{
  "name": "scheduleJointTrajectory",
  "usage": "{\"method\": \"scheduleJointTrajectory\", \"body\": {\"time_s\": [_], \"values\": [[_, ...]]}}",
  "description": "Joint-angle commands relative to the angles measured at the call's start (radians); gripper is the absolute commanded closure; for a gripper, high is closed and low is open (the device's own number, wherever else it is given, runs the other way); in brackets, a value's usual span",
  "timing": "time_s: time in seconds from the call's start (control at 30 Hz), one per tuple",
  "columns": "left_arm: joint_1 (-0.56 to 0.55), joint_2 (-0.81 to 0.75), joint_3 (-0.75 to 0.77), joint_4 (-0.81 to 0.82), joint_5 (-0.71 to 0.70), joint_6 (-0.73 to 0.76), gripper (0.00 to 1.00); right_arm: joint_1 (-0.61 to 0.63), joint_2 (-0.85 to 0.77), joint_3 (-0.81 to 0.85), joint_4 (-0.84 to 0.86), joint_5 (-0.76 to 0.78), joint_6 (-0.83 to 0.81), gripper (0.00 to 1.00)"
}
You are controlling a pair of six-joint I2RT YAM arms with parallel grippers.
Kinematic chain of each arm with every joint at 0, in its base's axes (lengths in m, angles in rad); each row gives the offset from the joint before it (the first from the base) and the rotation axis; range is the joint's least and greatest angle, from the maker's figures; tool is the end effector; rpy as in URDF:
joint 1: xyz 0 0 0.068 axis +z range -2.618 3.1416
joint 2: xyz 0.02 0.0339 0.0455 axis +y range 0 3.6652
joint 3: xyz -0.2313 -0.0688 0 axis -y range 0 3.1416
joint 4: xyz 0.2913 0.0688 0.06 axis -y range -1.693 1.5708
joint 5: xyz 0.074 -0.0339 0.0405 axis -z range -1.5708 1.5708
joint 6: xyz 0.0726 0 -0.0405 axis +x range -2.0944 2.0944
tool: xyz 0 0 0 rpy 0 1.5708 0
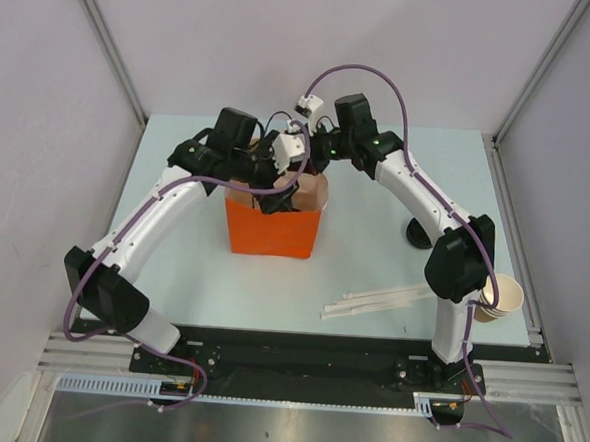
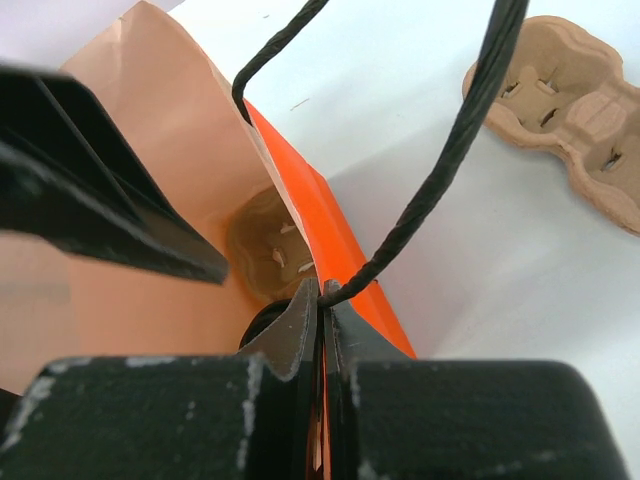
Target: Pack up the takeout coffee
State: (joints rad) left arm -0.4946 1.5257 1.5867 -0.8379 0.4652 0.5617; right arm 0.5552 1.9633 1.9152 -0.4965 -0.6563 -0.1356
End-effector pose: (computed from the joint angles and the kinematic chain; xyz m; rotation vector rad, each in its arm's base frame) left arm 0.3328 -0.2165 0.3248 1.3494 1.8619 -0.5096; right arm 0.4141 0.3090 0.3050 -1.0850 1.8311 0.9413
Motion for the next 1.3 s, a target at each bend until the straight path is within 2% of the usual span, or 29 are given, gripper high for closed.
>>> {"method": "scheduleJointTrajectory", "body": {"time_s": [0.0, 0.43, 0.73, 0.83, 0.97, 1.2, 1.27], "values": [[0.042, -0.053, 0.071, -0.023, 0.05, -0.068, 0.01, 0.006, -0.041, 0.001, -0.031, -0.005, -0.018, 1.0], [0.114, -0.105, 0.102, 0.039, -0.006, -0.2, 0.0, 0.02, -0.049, 0.019, -0.048, -0.002, -0.029, 0.91], [0.123, -0.122, 0.067, 0.099, -0.088, -0.273, 0.06, 0.02, -0.05, 0.033, -0.056, 0.009, -0.032, 0.85], [0.126, -0.131, 0.061, 0.121, -0.112, -0.307, 0.06, 0.02, -0.053, 0.038, -0.056, 0.011, -0.032, 0.81], [0.169, -0.125, 0.082, 0.148, -0.123, -0.377, 0.05, 0.018, -0.058, 0.045, -0.054, 0.017, -0.033, 0.69], [0.235, -0.096, 0.168, 0.164, -0.094, -0.462, 0.02, 0.015, -0.057, 0.091, -0.062, 0.012, -0.027, 0.57], [0.26, -0.096, 0.171, 0.169, -0.085, -0.482, 0.01, 0.014, -0.057, 0.113, -0.062, 0.012, -0.022, 0.5]]}}
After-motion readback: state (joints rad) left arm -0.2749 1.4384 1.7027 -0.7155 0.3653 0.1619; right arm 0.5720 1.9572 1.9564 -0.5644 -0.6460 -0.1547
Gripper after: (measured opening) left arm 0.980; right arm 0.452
